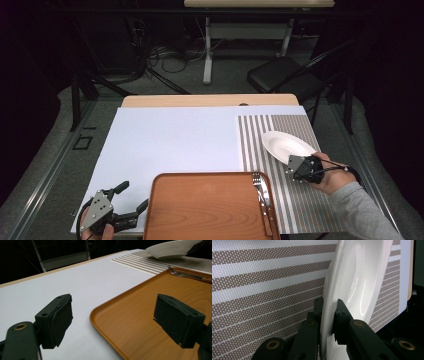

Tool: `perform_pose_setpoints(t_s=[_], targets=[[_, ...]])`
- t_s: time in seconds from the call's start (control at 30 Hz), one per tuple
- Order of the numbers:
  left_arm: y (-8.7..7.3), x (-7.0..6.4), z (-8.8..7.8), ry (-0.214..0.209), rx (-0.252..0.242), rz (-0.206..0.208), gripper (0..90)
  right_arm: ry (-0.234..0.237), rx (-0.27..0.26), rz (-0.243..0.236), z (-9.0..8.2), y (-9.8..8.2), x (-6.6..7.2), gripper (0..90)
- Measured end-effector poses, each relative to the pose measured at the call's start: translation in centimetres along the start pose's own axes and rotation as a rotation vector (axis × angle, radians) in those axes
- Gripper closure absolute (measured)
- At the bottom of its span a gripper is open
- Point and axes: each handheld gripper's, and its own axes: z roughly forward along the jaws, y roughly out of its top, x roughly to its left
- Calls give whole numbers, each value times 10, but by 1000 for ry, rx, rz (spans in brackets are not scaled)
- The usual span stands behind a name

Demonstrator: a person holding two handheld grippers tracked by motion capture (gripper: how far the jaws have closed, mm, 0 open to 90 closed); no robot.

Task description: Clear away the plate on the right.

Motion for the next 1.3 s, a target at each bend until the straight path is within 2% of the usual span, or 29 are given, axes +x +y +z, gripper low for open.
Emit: perform_pose_setpoints(t_s=[0.17, 0.27, 0.5, 0.6, 0.73, 0.8, 0.83, 0.87, 0.93, 1.2, 1.23, 1.3], targets=[[0, 0, 0, 2, 1, -3, 152, 23, -45, 42, -9, -4, 2, 833], [0, 0, 0, 2, 1, -4, 152, 4, -69, 47, -21, -6, 8, 833], [0, -1, 0, 2, 0, 1, 152, -26, -122, 15, -52, -4, 28, 832], [0, 0, 0, 4, -3, -1, 152, -36, -140, 16, -63, -3, 39, 832], [0, -1, 0, 4, -5, -2, 152, -45, -167, 20, -72, -3, 50, 832], [0, 0, 0, 3, 0, -1, 152, -56, -171, 8, -78, -3, 55, 832], [0, 0, 0, 4, -1, -3, 152, -61, -177, 12, -81, -3, 57, 831], [0, 0, 0, 4, -1, -3, 152, -58, -173, 42, -84, -4, 62, 831], [0, 0, 0, 5, -4, -2, 152, -73, -194, 22, -89, -5, 65, 832], [0, 0, 0, 6, 0, -5, 152, -97, -204, 48, -107, -8, 83, 830], [0, 0, 0, 7, 0, -4, 152, -103, -208, 26, -108, -8, 84, 830], [0, 0, 0, 8, 0, -5, 152, -108, -220, 32, -112, -6, 87, 830]])
